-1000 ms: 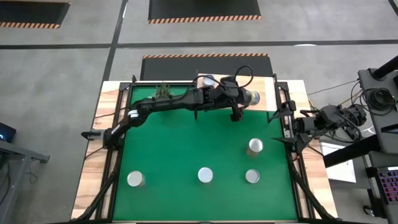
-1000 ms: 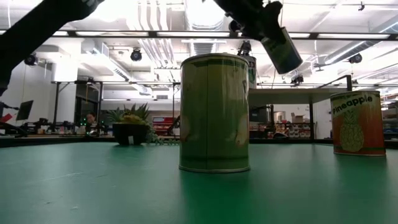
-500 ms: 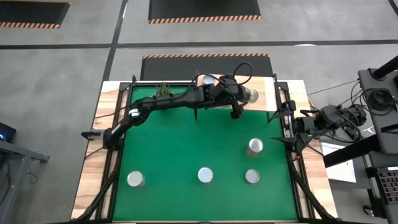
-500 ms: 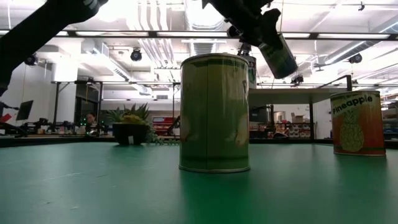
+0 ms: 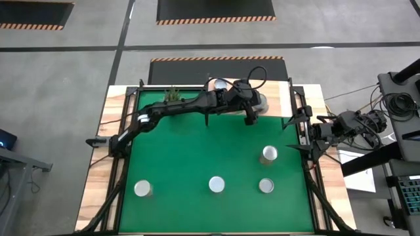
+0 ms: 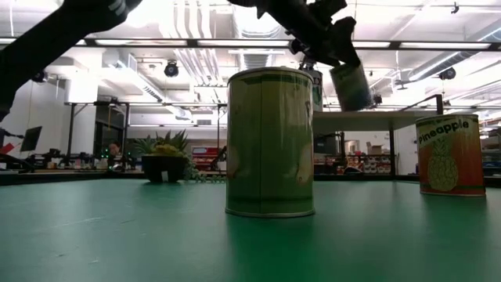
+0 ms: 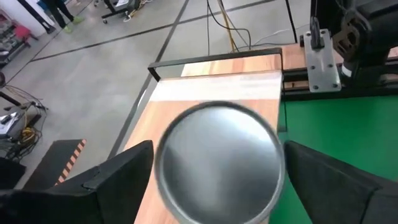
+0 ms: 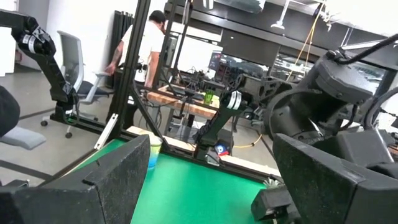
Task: Pick and place cans onto a shelf
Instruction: Put the canned peas on the shelf
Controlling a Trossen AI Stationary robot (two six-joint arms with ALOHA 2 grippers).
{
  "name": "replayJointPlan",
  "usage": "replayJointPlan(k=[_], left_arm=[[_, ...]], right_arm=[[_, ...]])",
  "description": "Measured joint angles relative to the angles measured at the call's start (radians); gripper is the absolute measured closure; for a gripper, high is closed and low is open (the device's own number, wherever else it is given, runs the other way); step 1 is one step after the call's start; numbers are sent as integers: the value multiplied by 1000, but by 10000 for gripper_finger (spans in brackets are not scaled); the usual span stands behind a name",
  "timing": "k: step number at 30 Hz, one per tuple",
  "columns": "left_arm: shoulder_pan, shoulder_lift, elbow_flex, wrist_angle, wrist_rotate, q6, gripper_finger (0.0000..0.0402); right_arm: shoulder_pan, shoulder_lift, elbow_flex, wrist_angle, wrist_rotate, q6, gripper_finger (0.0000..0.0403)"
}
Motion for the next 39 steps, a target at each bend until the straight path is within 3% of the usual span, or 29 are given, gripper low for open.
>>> replayJointPlan(k=[20, 22, 29, 34, 39], left_arm=[[-14, -47, 26, 4, 3, 15, 56], [-28, -67, 26, -29, 39, 16, 56], [-92, -152, 25, -208, 305, 43, 56], [-135, -201, 10, -321, 315, 31, 56], [-168, -266, -54, -399, 315, -10, 56]], right_arm=[[0, 0, 0, -7, 2, 1, 77], [0, 0, 0, -8, 9, 7, 77], [0, 3, 0, -17, 162, 57, 77], [0, 17, 0, -14, 174, 119, 77], [0, 52, 9, -15, 265, 164, 77]])
